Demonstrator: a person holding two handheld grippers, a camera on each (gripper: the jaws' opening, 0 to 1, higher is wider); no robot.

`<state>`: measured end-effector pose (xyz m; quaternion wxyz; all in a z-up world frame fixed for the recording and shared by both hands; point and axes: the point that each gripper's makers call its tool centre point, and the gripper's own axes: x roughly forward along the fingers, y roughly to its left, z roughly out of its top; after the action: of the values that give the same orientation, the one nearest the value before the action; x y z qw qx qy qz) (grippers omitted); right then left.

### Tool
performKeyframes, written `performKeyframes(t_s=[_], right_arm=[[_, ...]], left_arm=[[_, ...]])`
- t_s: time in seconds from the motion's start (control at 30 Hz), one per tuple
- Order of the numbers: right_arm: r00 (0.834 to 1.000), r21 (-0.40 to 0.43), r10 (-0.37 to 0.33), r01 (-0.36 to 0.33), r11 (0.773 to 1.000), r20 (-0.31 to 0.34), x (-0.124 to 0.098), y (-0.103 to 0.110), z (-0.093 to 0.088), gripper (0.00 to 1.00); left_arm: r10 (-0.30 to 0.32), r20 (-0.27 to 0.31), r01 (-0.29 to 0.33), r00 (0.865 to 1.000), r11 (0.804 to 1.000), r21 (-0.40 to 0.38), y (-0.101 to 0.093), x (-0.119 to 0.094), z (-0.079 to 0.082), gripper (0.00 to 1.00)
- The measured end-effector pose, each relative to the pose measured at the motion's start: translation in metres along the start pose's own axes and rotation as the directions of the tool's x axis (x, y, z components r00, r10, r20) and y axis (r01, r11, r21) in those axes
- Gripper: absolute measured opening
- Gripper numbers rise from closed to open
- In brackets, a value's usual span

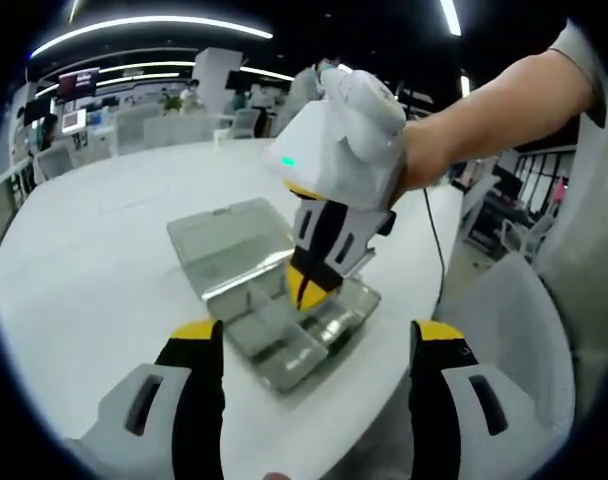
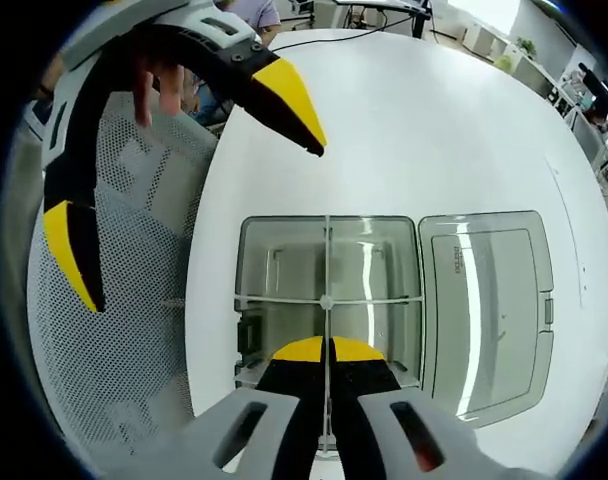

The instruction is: Insert the divider into the dual guide fixture by aligning both edges with the guide slots and pushing it downward to the bottom, including one-sided entry, uneven engagement, binding, and posture correction.

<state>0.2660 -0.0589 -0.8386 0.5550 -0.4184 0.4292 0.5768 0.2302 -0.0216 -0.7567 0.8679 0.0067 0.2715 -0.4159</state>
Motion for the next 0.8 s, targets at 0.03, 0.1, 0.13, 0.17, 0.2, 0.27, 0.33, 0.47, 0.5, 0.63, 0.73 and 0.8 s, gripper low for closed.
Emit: performKeyframes(t_s=[0.03, 0.1, 0.13, 0.17, 0.2, 0.27, 0.33, 0.47, 0.5, 0.63, 0.73, 0.8], right_arm=[[1.0, 0.0, -0.001, 0.001, 1.0, -0.001, 0.0, -0.0001, -0.0001, 0.0], [1.0, -0.004, -0.004, 0.004, 1.0, -0.004, 0.0004, -0.0004, -0.0007, 0.0], [1.0, -0.006, -0.005, 0.005, 1.0, -0.005, 0.001, -0.001, -0.0012, 0.0], [1.0, -0.008, -0.006, 0.006, 1.0, -0.006, 0.0013, -0.0013, -0.0016, 0.0], [1.0, -0.009, -0.009, 0.008, 1.0, -0.007, 0.0011, -0.0009, -0.0016, 0.0], [1.0, -0.021, -0.017, 0.016, 1.0, -0.011, 0.0013, -0.0003, -0.0018, 0.0], [1.0, -0.028, -0.025, 0.024, 0.999, -0.015, 0.0018, -0.0003, -0.0022, 0.0], [0.999, -0.049, -0.041, 0.04, 0.998, -0.027, 0.0027, 0.0002, -0.0029, 0.0], [0.998, -0.06, -0.048, 0.046, 0.997, -0.029, 0.0027, 0.0001, -0.0031, 0.0], [0.998, -0.057, -0.057, 0.055, 0.997, -0.028, 0.0022, 0.0, -0.0027, 0.0], [0.998, -0.059, -0.059, 0.057, 0.997, -0.028, 0.0015, 0.0009, -0.0021, 0.0], [0.998, -0.056, -0.056, 0.055, 0.997, -0.032, 0.0015, 0.001, -0.0018, 0.0]], left_arm=[[-0.002, 0.0, 0.002, 1.0, 1.0, -0.002, -0.0004, 0.0004, 0.0002, 0.73], [-0.002, 0.0, 0.002, 1.0, 1.0, 0.0, -0.0012, 0.0005, 0.0005, 0.73], [-0.003, 0.0, 0.003, 1.0, 1.0, 0.0, -0.0015, 0.0005, 0.0005, 0.73], [-0.003, 0.0, 0.003, 1.0, 1.0, 0.0, -0.0016, 0.0005, 0.0001, 0.73], [-0.002, -0.001, 0.002, 1.0, 1.0, -0.001, -0.0014, 0.0005, -0.0004, 0.73], [-0.001, 0.0, 0.001, 1.0, 1.0, -0.002, -0.002, 0.0, -0.0003, 0.73], [-0.002, -0.001, 0.002, 1.0, 1.0, -0.001, -0.0025, -0.0002, -0.0005, 0.73], [-0.003, -0.001, 0.003, 1.0, 1.0, 0.0, -0.0031, -0.0001, -0.0005, 0.73], [-0.003, -0.001, 0.003, 1.0, 1.0, 0.0, -0.0033, 0.0, -0.0005, 0.73], [-0.004, -0.003, 0.004, 1.0, 1.0, 0.0, -0.0039, -0.0003, -0.0009, 0.73], [-0.005, -0.005, 0.005, 1.0, 1.0, 0.002, -0.0031, -0.0004, -0.0017, 0.73], [-0.004, -0.004, 0.004, 1.0, 1.0, 0.005, -0.0023, -0.0009, -0.0016, 0.73]])
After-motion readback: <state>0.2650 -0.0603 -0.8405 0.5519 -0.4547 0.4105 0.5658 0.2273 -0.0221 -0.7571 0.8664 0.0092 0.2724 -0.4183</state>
